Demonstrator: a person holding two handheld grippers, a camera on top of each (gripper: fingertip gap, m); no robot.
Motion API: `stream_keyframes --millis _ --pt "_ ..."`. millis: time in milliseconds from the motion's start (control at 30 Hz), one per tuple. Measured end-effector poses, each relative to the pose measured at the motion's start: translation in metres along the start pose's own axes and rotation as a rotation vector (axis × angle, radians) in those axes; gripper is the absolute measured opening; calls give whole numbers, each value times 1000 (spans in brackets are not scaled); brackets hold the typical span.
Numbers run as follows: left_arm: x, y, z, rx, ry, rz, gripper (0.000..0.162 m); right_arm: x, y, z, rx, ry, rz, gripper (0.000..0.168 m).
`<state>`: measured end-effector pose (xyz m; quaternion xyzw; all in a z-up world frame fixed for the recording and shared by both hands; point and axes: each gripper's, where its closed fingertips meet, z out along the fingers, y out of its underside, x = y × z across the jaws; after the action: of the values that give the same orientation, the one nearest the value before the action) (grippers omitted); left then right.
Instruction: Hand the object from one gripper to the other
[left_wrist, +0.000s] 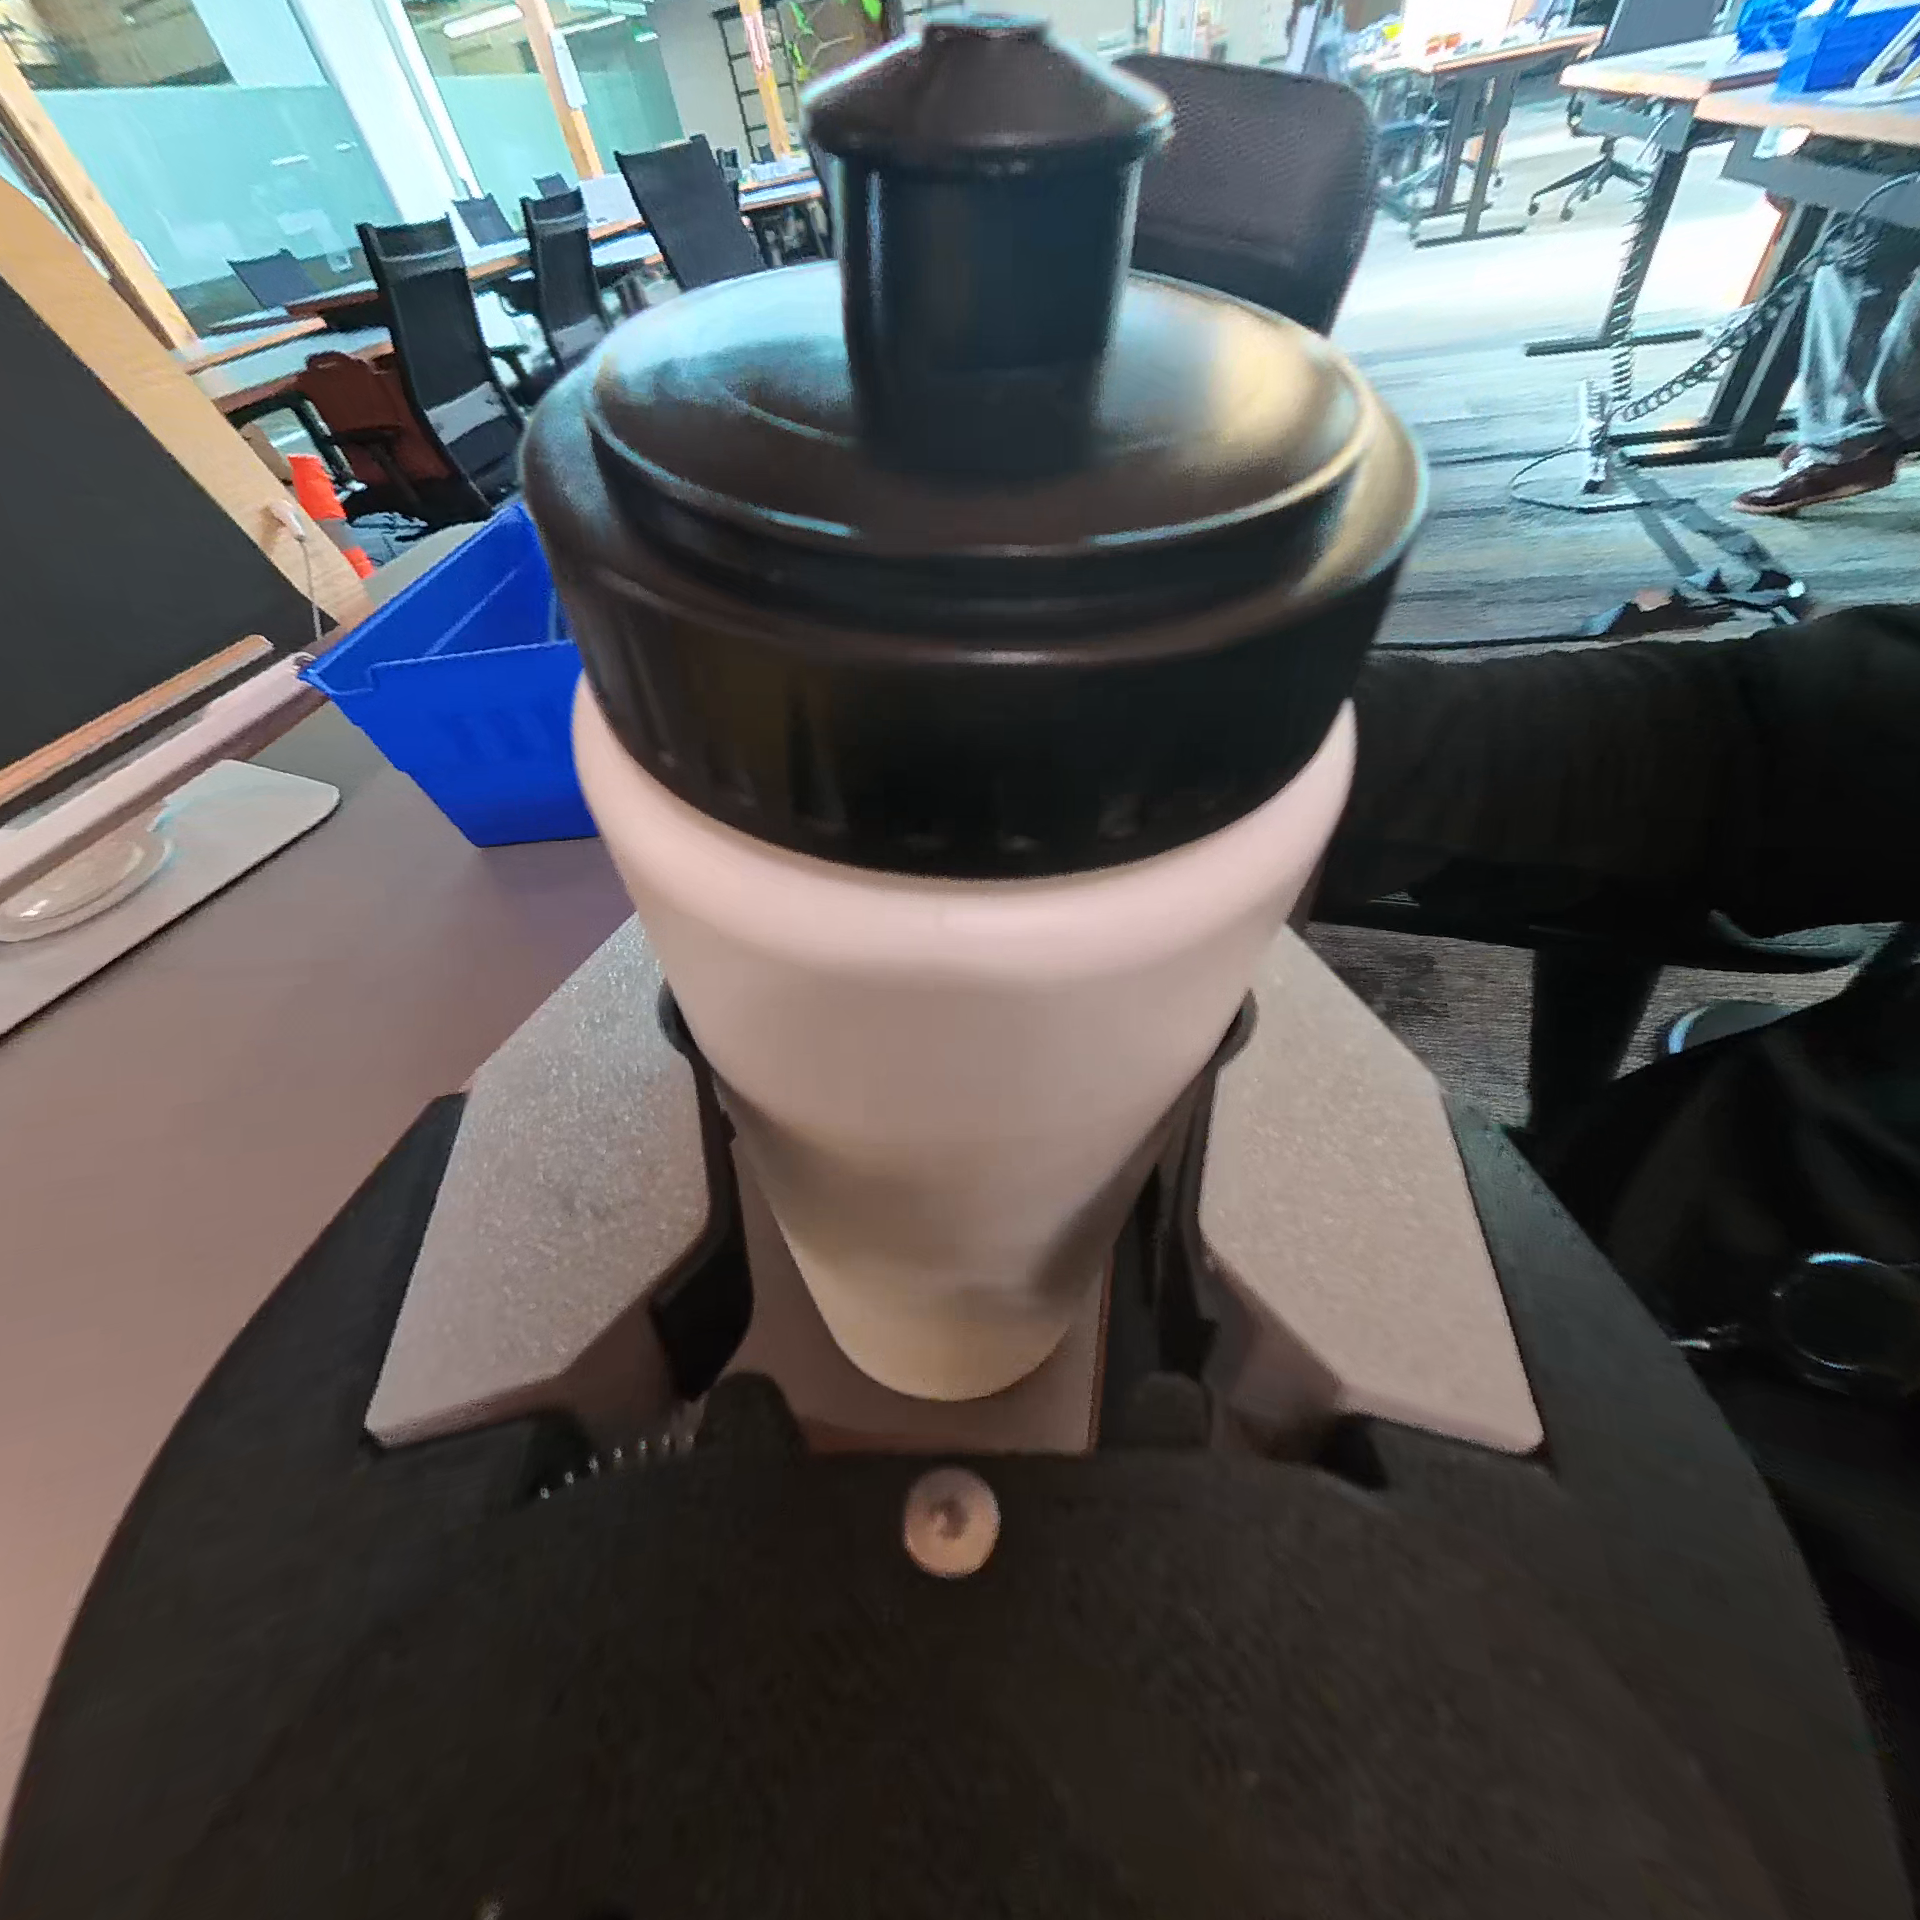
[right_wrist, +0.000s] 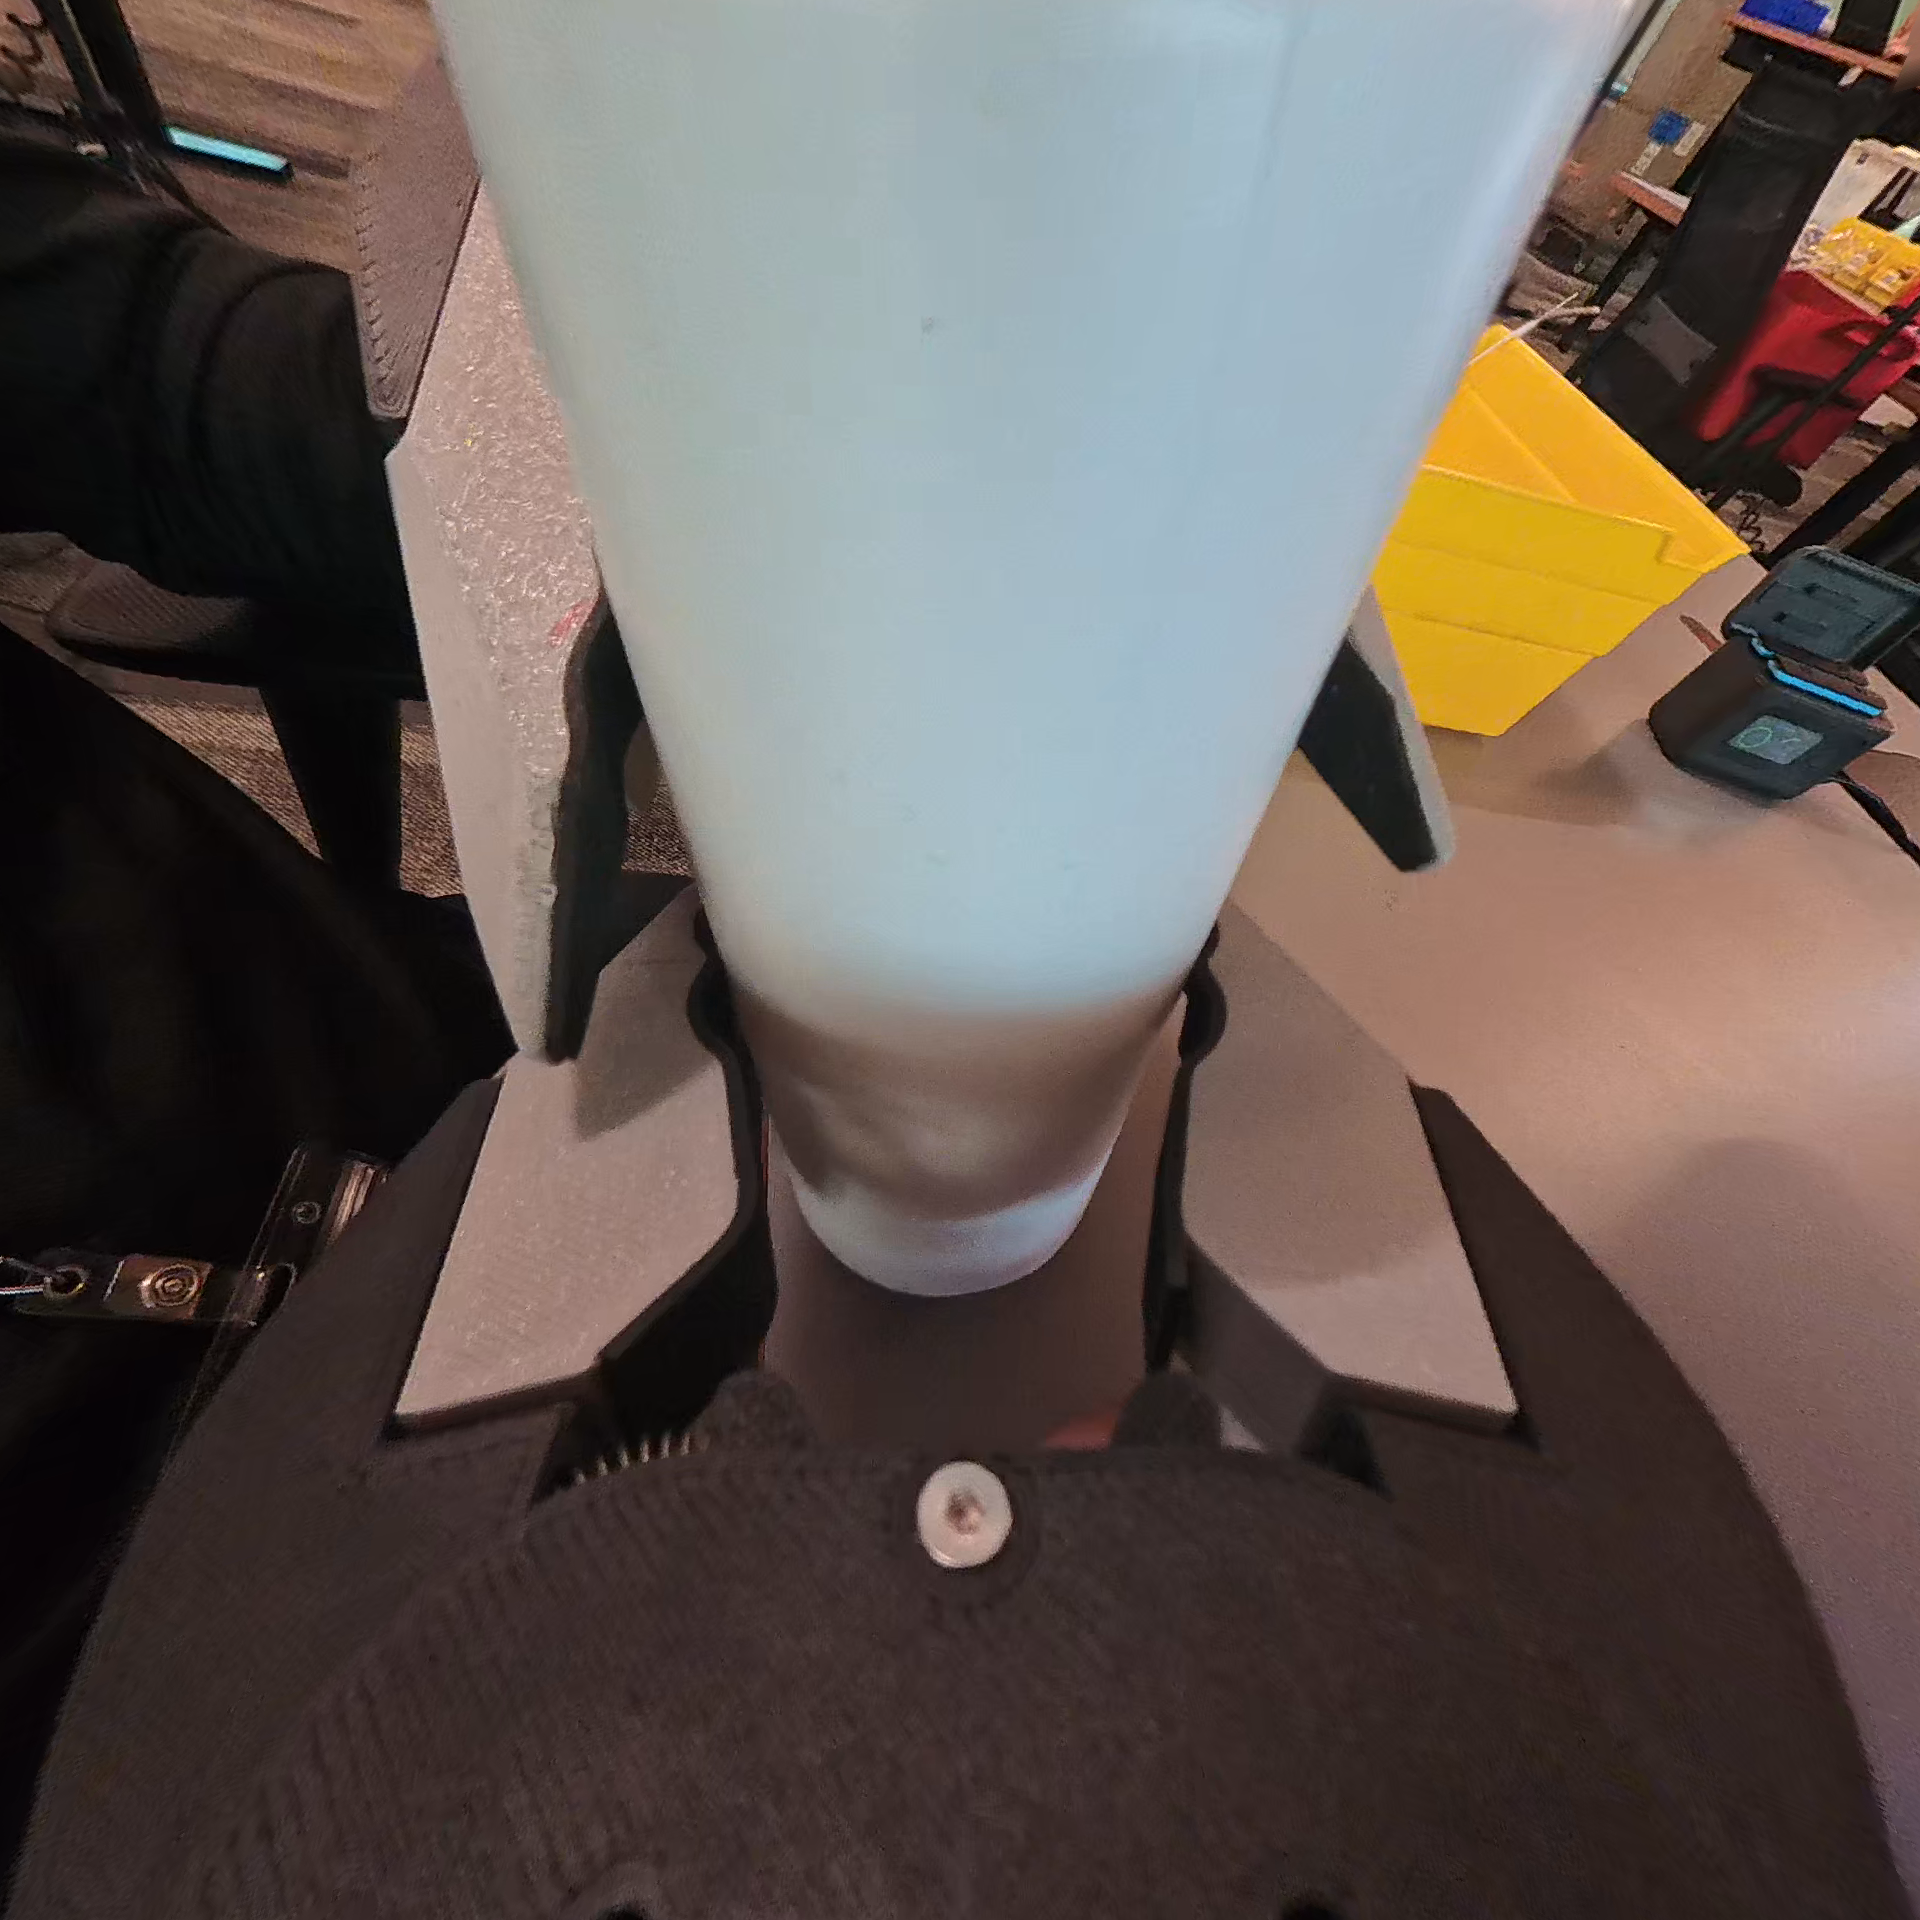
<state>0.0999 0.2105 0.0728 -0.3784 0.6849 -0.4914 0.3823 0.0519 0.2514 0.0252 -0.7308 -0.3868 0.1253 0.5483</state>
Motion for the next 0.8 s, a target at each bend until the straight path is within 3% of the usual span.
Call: stream_keyframes --millis 300,533,800 --pt "-3 -16 -4 67 -64 50 98 6 -6 -7 25 20 17 84" --pt "15 -47 -15 228 32 -61 97 -12 -36 -17 109 -38 18 90" --pt "16 -48 -15 219 20 -28 97 -14 -32 -14 96 -53 22 91"
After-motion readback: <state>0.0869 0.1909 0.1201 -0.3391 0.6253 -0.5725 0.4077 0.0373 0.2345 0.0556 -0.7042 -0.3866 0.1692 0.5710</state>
